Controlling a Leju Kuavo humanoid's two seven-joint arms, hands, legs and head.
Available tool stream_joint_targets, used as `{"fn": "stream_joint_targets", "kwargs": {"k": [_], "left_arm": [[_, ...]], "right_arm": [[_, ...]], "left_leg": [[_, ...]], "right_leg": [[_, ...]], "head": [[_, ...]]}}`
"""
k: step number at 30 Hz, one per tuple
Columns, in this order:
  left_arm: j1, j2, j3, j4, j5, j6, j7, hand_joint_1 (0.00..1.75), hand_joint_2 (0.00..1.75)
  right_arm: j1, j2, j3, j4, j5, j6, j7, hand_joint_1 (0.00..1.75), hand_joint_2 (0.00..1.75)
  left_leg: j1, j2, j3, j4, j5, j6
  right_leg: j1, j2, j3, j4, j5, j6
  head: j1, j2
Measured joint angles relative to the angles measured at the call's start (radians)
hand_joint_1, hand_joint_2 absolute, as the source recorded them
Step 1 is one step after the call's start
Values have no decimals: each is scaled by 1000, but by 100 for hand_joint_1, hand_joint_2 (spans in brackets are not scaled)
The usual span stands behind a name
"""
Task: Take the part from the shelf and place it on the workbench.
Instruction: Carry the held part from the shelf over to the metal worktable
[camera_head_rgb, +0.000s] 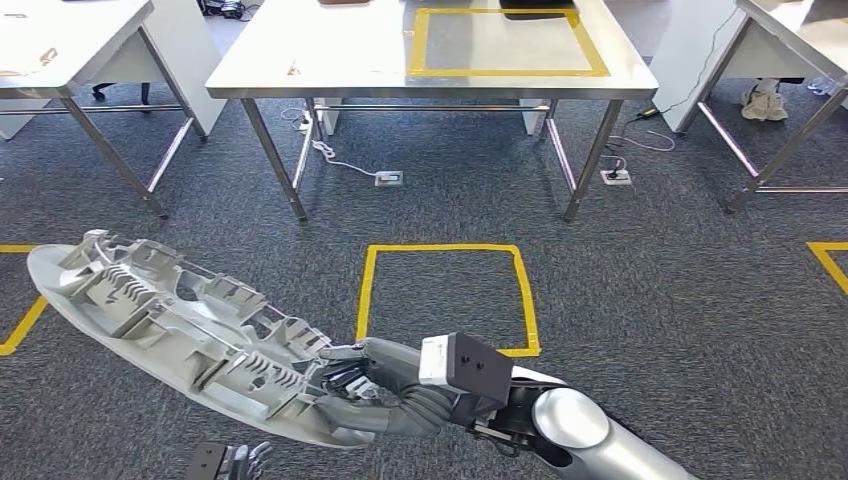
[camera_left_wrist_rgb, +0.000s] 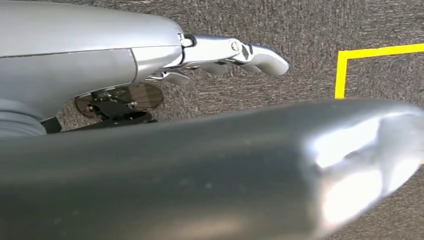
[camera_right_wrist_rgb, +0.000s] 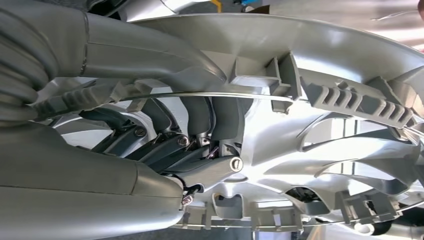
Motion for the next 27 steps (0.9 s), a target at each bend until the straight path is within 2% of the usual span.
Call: {"fn": "stream_joint_targets", "kwargs": {"k": [27], "left_arm": [[0,0,0,-6,-1,0,0,0,0]], "right_arm": [[1,0,-4,0,-6,2,1,175,175]], "left_leg": [[0,0,0,0,0,0]], "right_leg": [[0,0,0,0,0,0]], "head": [[0,0]]}}
